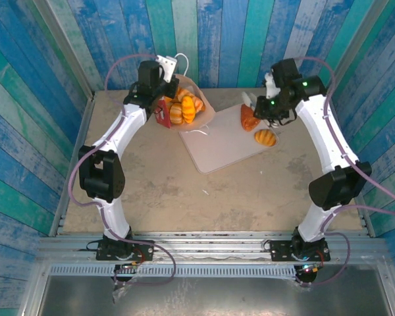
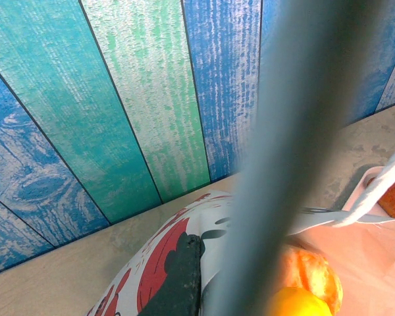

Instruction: Take the fake bread out of the paper bag

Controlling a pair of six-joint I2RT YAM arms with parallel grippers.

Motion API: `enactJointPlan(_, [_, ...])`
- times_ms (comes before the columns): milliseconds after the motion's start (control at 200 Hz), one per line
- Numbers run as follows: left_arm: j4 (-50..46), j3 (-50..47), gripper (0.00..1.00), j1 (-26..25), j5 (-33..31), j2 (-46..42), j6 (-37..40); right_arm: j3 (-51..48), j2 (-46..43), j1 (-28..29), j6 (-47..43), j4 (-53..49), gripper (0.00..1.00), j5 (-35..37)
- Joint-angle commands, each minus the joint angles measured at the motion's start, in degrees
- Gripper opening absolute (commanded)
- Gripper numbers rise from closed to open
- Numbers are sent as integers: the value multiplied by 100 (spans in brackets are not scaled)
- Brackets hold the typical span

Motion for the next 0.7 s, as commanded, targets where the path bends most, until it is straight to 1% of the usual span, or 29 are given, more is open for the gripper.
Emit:
enactJointPlan(0, [27,94,0,-25,56,201,-73,679,43,451,-70,-189,40,28])
enactJointPlan(145, [45,85,0,-24,45,195,-117,1266,275,1112,-443,-206,40,381])
enactJointPlan(260, [69,77,0,-27,71,177,-156,1595,486,1427,-685,-203,41,259])
enactJointPlan(386, [93,61,0,-25,109,169,-192,1789,780,1606,-877,-230,42,-52])
enactJointPlan(466, [136,33,0,-26,140,160,-220,1818,991,1612,-926,-224,43,-152])
enactJointPlan(696, [157,-3,0,-25,175,119,-264,2141,1596,1612,-1006,-300,43,-23])
